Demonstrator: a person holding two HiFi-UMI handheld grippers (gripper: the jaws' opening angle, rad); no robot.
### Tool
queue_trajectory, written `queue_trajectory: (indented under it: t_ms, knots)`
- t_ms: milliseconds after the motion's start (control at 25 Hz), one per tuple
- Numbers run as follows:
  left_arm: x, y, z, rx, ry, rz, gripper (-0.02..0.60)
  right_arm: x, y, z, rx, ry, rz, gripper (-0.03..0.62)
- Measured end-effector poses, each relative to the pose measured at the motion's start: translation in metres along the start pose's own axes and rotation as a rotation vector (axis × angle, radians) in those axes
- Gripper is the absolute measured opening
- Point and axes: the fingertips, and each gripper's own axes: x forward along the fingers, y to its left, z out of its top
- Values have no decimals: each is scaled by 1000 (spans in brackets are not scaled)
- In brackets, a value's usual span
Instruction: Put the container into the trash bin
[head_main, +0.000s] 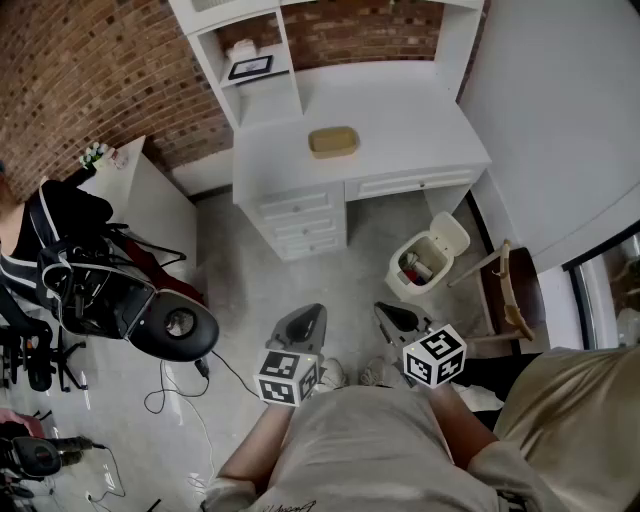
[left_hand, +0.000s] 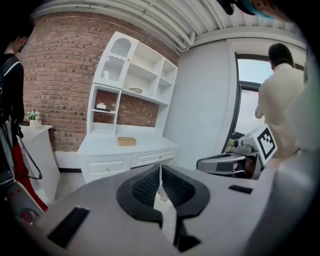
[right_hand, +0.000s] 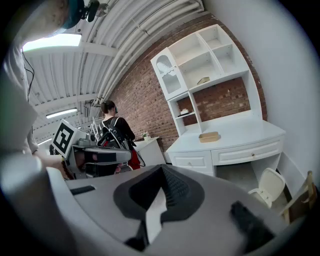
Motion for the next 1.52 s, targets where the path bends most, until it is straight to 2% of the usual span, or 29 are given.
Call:
queue_trajectory:
  t_ms: [360,720,1000,1200,1520]
  knots:
    - [-8,8,-3,-9,-10,-10,26,8,10,-1,-20,20,7,26]
    - [-16,30,-1,-5,-11,-35,26,26,22,11,1,-15,0,26]
    - [-28,48,7,17,-47,-88,26,48,33,13,15,-33,-12,28]
    - [-34,61,6,25,-36,-96,26,59,41,16,15,-31,-19,28]
    - [-15,76,6,6,-13,-96,26,68,22,20,27,-16,-33,28]
